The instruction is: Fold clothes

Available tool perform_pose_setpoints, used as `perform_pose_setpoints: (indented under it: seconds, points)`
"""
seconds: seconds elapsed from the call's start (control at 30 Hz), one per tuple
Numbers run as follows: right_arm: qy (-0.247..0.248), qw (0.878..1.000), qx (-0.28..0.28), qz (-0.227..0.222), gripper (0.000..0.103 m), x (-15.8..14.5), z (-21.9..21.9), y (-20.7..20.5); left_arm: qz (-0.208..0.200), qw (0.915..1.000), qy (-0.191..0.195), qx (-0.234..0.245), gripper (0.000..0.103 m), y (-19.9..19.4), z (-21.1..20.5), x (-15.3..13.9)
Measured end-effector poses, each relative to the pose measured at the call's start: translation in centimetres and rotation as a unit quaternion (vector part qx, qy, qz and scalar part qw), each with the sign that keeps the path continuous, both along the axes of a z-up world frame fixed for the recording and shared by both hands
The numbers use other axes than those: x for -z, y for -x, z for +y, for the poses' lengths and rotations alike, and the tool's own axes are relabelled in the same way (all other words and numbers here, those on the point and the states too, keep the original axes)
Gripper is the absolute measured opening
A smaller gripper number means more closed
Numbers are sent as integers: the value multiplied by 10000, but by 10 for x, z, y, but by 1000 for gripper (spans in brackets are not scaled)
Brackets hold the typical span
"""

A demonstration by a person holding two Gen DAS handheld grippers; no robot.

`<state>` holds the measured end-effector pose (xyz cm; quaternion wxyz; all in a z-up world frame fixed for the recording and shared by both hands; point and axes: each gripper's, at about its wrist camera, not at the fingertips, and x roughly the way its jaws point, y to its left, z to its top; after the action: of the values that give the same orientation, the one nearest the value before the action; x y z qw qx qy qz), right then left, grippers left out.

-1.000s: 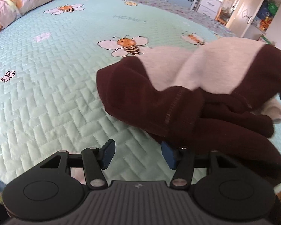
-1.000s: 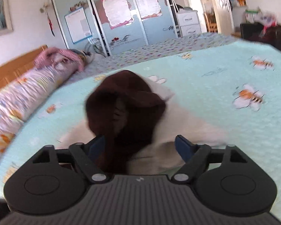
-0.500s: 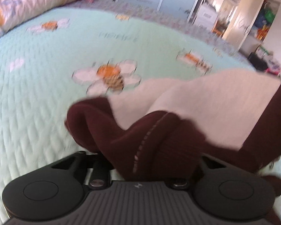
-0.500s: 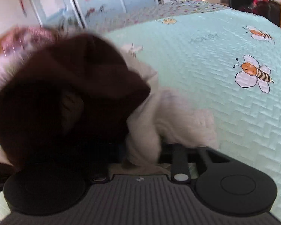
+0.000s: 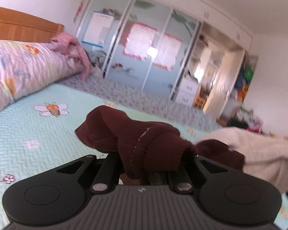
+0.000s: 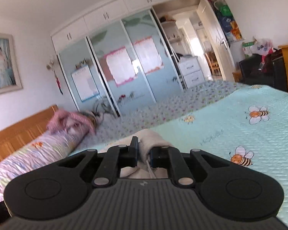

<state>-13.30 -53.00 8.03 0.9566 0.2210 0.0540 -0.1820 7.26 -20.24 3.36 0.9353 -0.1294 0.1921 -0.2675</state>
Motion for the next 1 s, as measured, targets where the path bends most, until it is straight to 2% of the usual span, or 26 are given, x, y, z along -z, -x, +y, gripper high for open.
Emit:
perform_pose_setpoints:
  seconds: [0.07,0.1,0.13,0.23,0.3,0.4,0.47,0.53,0.57,0.6,0.67,0.73,0.83,0.9,1.0]
  points:
    - [-12,9999,-79,-77,13,-3,2,12,369,9990,-199,-136,19,-3,8,12]
    - [-11,9999,-117,-63,14,0,3,13,600,9974,-353,-194,39,-6,10,21]
    - [-10,9999,-155,-48,16,4,4,14,830,9949,-507,-252,53,-9,13,30]
    - [-297,9983,-341,365,26,24,6,-6,1429,9850,-885,-380,52,-13,21,55]
    - [-341,9964,-314,709,33,39,13,-19,1506,9843,-866,-318,52,0,32,69]
    - [-428,9926,-214,1119,47,56,26,-32,1257,9866,-1032,-123,52,30,39,68]
    - [-515,9923,-243,1103,56,61,28,-28,975,9880,-1178,197,53,45,35,61]
    - [-529,9925,-150,1090,71,66,29,-19,730,9858,-1344,686,59,56,22,55]
    - [-592,9914,-109,1164,73,73,28,-15,680,9821,-1480,944,62,58,12,56]
    - [-660,9900,-70,1242,75,79,27,-11,703,9759,-1669,1215,70,56,-2,61]
    - [-828,9863,-23,1428,75,96,26,-4,741,9614,-2043,1690,71,51,-30,72]
    - [-1072,9794,-33,1712,76,116,23,-2,805,9473,-2482,1859,71,47,-57,96]
    - [-1340,9699,-31,2032,76,145,21,-1,1026,9279,-3075,1842,71,33,-92,130]
    - [-1466,9668,-6,2093,77,157,21,-3,1068,9236,-3240,1747,73,27,-106,143]
    - [-1723,9641,34,2019,81,174,12,-13,1030,9253,-3241,1679,75,17,-115,150]
